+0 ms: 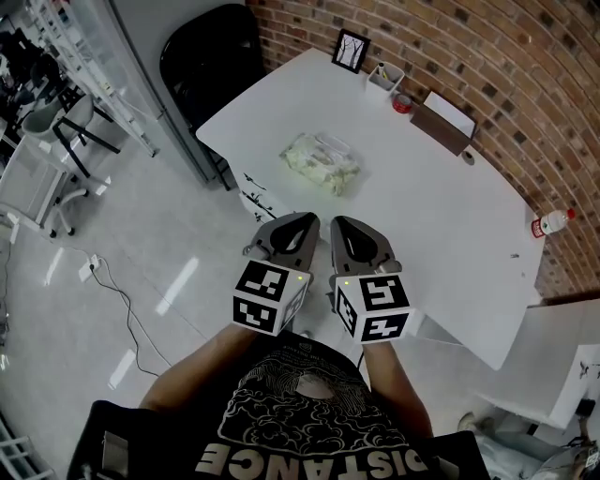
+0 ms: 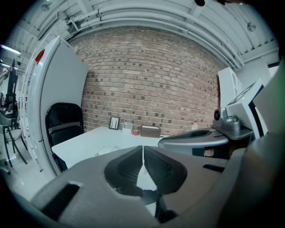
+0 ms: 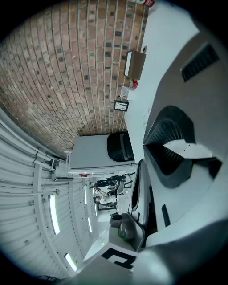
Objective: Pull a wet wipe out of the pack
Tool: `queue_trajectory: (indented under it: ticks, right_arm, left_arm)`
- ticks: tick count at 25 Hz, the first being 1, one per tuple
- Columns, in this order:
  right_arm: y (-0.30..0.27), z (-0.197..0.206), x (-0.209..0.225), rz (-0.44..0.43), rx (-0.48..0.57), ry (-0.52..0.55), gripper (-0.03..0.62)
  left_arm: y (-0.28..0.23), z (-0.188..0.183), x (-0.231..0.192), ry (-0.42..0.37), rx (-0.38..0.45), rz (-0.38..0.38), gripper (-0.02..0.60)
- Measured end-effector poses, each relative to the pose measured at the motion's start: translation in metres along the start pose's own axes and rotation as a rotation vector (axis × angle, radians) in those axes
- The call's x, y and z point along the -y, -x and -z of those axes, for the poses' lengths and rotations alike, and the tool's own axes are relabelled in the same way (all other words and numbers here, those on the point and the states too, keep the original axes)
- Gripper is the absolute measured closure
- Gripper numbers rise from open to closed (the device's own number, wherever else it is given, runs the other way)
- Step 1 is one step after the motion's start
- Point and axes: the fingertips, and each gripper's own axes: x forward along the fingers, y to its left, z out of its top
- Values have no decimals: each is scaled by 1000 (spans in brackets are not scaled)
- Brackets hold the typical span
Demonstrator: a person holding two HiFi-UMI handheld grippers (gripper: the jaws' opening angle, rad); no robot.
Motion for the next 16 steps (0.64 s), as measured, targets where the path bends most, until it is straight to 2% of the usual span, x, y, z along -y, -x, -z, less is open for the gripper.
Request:
queue_trajectory:
  ticks: [16]
  right_arm:
    - [9,3,-1,18,7,10,577]
  left_arm:
    - [3,6,11,-10,-17,24,561]
